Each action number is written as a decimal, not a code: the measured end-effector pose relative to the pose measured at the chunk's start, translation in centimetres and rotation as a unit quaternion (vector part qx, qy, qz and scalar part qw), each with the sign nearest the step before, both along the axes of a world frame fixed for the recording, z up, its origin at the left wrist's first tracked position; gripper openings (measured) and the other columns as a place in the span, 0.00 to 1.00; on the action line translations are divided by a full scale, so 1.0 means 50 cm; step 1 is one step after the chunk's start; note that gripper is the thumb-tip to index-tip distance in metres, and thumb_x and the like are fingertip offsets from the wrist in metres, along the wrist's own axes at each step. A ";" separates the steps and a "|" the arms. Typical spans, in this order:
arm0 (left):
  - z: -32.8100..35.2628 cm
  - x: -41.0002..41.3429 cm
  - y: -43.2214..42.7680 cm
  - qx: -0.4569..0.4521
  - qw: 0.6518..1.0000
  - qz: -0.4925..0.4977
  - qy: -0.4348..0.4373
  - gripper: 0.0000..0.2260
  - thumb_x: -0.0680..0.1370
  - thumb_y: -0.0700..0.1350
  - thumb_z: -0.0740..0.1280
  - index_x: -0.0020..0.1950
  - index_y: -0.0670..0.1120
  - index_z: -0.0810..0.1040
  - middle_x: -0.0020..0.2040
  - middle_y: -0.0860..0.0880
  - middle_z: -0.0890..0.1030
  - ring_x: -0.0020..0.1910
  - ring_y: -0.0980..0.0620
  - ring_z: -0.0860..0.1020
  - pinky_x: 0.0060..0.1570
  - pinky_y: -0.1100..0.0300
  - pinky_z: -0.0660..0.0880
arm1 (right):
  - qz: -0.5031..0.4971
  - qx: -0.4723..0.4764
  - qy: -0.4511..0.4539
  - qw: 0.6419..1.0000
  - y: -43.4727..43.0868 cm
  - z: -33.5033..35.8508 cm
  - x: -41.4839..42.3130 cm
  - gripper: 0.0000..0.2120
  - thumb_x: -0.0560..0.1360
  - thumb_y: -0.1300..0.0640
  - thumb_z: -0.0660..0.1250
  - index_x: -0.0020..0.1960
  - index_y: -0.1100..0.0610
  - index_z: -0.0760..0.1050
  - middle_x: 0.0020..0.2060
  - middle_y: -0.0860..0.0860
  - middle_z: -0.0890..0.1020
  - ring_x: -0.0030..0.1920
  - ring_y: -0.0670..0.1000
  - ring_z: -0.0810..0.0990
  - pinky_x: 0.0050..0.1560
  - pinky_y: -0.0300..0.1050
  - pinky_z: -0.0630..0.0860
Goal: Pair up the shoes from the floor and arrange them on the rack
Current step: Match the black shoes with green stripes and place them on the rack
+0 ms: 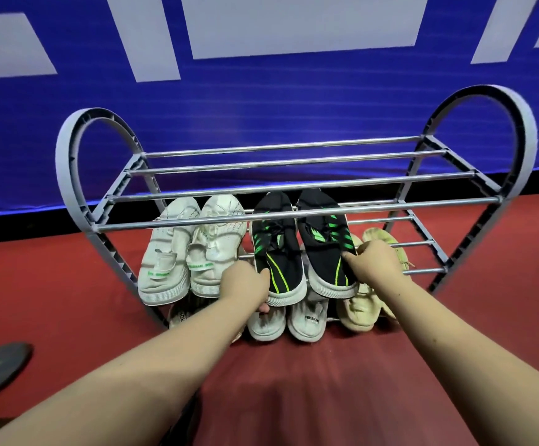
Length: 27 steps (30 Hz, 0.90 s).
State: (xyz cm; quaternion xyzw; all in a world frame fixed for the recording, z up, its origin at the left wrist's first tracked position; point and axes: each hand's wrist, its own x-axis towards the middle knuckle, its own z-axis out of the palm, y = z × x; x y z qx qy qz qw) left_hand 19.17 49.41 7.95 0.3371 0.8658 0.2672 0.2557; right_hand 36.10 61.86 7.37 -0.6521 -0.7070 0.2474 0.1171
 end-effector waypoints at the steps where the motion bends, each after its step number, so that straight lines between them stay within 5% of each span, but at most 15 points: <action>1: 0.003 -0.001 0.005 0.007 1.000 0.007 -0.008 0.12 0.78 0.47 0.60 0.41 0.40 0.75 0.14 0.49 0.72 0.20 0.55 0.75 0.19 0.68 0.68 | -0.008 0.003 0.000 1.000 0.001 0.000 -0.001 0.15 0.75 0.50 0.65 0.39 0.62 0.74 0.32 0.55 0.75 0.41 0.59 0.76 0.32 0.42 0.63; 3: 0.004 -0.003 0.009 0.007 1.000 0.009 -0.016 0.11 0.79 0.45 0.60 0.45 0.39 0.77 0.17 0.49 0.76 0.30 0.52 0.79 0.27 0.71 0.73 | -0.027 0.009 0.006 1.000 0.001 -0.004 -0.001 0.15 0.76 0.51 0.65 0.43 0.64 0.77 0.35 0.57 0.76 0.40 0.58 0.75 0.34 0.41 0.64; 5: 0.006 -0.006 0.008 0.010 0.999 0.013 -0.027 0.09 0.78 0.42 0.62 0.41 0.40 0.77 0.19 0.50 0.77 0.36 0.48 0.81 0.39 0.63 0.80 | -0.037 0.015 0.014 0.999 -0.003 -0.008 -0.005 0.15 0.76 0.52 0.65 0.46 0.65 0.80 0.36 0.57 0.77 0.39 0.57 0.74 0.35 0.40 0.65; 7: 0.017 -0.012 0.007 0.028 0.999 0.027 -0.037 0.11 0.77 0.39 0.62 0.34 0.43 0.71 0.14 0.56 0.72 0.34 0.47 0.81 0.38 0.57 0.82 | -0.042 0.020 0.019 0.999 -0.004 -0.007 -0.019 0.14 0.77 0.52 0.65 0.46 0.64 0.80 0.37 0.58 0.79 0.41 0.58 0.76 0.39 0.41 0.66; 10: 0.033 -0.019 0.015 0.000 0.999 0.043 0.021 0.16 0.78 0.39 0.62 0.30 0.43 0.68 0.18 0.49 0.73 0.41 0.47 0.82 0.43 0.57 0.78 | -0.042 0.032 0.009 0.999 -0.004 0.003 -0.038 0.12 0.78 0.53 0.63 0.44 0.61 0.78 0.37 0.57 0.76 0.40 0.57 0.74 0.39 0.40 0.65; 15: 0.024 -0.018 0.019 0.012 0.997 0.053 0.049 0.10 0.78 0.40 0.61 0.37 0.41 0.73 0.31 0.44 0.80 0.44 0.45 0.82 0.38 0.60 0.72 | -0.018 0.036 0.048 0.998 0.001 -0.009 -0.021 0.16 0.77 0.53 0.64 0.43 0.66 0.80 0.35 0.58 0.81 0.36 0.56 0.74 0.28 0.41 0.62; 18: 0.004 -0.023 0.024 0.017 0.997 0.038 0.061 0.07 0.78 0.41 0.62 0.43 0.40 0.75 0.41 0.40 0.83 0.45 0.43 0.83 0.41 0.58 0.76 | -0.006 0.041 0.028 0.999 0.004 -0.007 -0.023 0.16 0.77 0.52 0.64 0.37 0.62 0.76 0.27 0.53 0.73 0.33 0.57 0.72 0.26 0.40 0.59; 22: -0.006 -0.022 0.031 0.021 0.997 0.033 0.073 0.14 0.78 0.43 0.63 0.33 0.45 0.66 0.39 0.40 0.83 0.41 0.43 0.83 0.41 0.56 0.79 | 0.009 0.056 0.023 0.998 0.003 -0.008 -0.021 0.16 0.77 0.52 0.64 0.35 0.60 0.74 0.25 0.51 0.70 0.34 0.57 0.72 0.27 0.40 0.59; 27: -0.011 -0.027 0.003 0.065 0.993 -0.009 0.100 0.13 0.77 0.48 0.63 0.36 0.41 0.73 0.34 0.42 0.82 0.38 0.44 0.82 0.42 0.53 0.79 | 0.049 0.068 -0.013 0.996 -0.009 -0.002 -0.013 0.14 0.77 0.50 0.63 0.40 0.60 0.73 0.28 0.51 0.71 0.38 0.59 0.75 0.34 0.43 0.64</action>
